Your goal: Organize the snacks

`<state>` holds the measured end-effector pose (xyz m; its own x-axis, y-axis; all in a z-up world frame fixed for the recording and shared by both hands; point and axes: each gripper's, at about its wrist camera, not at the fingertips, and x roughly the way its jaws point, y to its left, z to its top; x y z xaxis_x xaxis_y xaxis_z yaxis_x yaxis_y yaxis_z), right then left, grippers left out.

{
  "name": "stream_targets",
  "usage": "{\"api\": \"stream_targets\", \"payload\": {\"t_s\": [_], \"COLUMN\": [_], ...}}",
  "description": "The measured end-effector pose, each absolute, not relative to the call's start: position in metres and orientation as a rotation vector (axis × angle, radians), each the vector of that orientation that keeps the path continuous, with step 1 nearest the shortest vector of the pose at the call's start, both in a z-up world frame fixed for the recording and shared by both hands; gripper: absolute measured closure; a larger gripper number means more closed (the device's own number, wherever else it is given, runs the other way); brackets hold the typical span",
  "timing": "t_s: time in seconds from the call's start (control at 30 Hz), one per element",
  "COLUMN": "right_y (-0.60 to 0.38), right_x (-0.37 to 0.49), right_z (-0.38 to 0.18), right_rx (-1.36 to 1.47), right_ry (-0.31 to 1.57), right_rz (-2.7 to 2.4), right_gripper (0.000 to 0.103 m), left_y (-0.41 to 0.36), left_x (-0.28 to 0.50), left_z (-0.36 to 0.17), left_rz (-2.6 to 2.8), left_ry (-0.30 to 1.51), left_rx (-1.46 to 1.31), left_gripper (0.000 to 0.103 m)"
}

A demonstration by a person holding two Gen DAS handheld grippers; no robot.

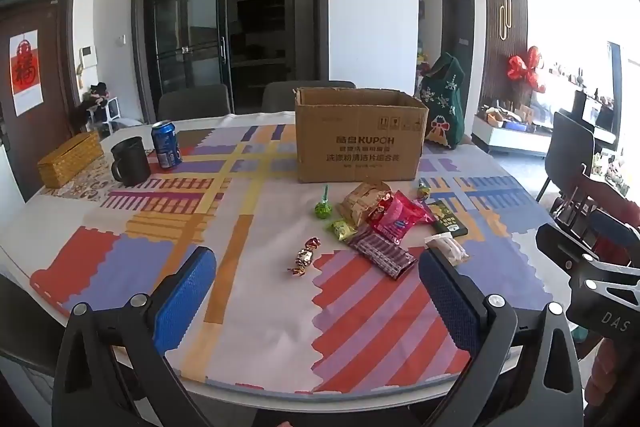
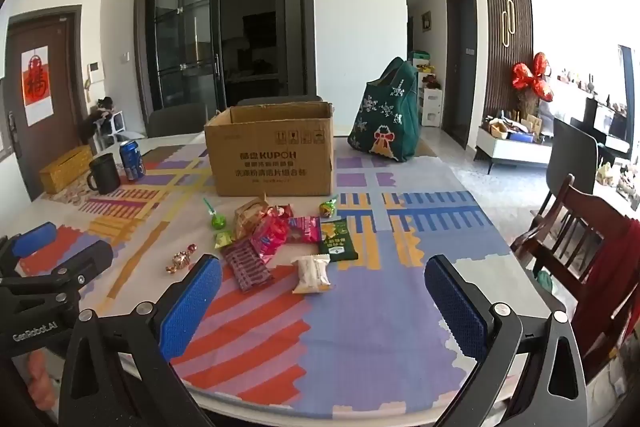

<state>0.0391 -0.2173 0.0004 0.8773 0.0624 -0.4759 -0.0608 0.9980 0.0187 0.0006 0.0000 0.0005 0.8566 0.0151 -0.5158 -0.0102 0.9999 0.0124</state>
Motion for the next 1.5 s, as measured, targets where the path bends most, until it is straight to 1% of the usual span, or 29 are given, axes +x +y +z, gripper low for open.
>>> {"api": "stream_targets", "payload": {"t_s": [0.4,0.7,1.5], "right_y": [-0.218,-0.216,-0.213], "right_x": [0.038,0.034,0.031], "right_z": [-0.001,0.001,0.003], "right_rx": [0.003,0.001,-0.005], "right_ry": [0.499,0.492,0.479], "right_rz": [0.069,0.074,0.088], "right_gripper": [0.001,0.001,0.001], "left_y": [0.001,0.006,0.005], "left_x": [-0.003,-0.008,-0.009], "left_z": [-0.005,0.006,0.008], "left_rz": [0.024,0.017,0.017], "left_ry": [0.531,0.52,0.515], "left_rx": [-0.004,-0.011,-0.011], "left_gripper": [0.0,0.0,0.0]}}
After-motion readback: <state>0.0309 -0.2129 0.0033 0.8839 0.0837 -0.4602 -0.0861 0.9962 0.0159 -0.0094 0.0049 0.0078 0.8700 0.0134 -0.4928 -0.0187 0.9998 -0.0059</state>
